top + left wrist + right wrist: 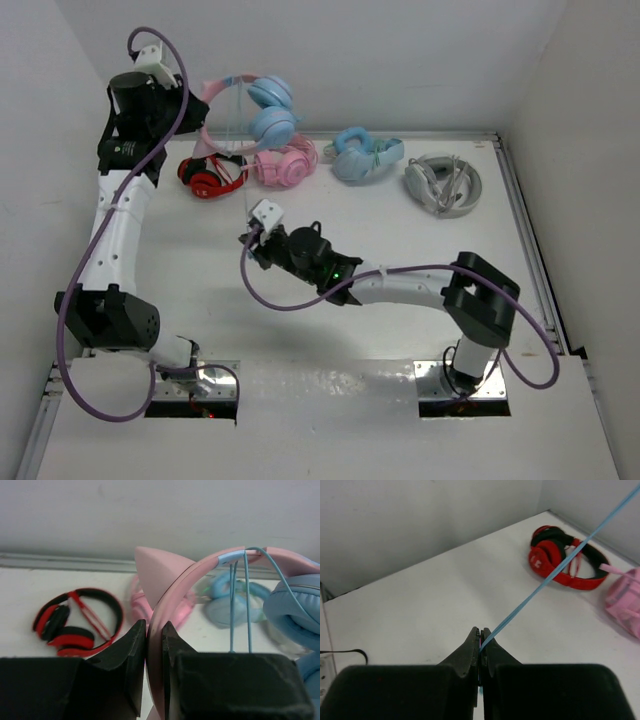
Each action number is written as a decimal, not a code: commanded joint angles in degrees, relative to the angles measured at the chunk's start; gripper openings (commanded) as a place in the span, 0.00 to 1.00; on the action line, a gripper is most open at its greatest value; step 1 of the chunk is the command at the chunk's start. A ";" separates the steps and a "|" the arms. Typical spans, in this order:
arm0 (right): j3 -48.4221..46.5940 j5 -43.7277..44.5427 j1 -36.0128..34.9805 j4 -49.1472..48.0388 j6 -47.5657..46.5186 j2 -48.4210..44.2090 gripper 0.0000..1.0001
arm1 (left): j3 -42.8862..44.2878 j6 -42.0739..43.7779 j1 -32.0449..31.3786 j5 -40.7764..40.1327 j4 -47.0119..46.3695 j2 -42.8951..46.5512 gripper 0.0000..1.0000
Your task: Wrap the headphones
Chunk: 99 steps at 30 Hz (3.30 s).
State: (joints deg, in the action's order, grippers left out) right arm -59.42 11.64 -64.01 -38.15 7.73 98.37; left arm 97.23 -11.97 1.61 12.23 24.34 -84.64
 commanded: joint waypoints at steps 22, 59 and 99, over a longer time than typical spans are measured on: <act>-22.31 2.23 -2.61 42.35 -5.26 -3.80 0.00 | -18.29 36.46 -6.16 -15.47 -19.68 0.96 0.00; -4.93 25.02 16.63 24.26 -46.51 -8.45 0.00 | -31.84 40.10 -25.51 12.55 7.12 14.15 0.00; 4.83 2.51 29.73 30.16 -25.66 -14.43 0.44 | -22.35 29.20 -25.34 17.04 13.28 14.07 0.00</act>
State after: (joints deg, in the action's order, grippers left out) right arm -56.16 10.33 -37.15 -6.81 -19.81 85.23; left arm 71.77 18.87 -22.98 23.66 34.02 -73.93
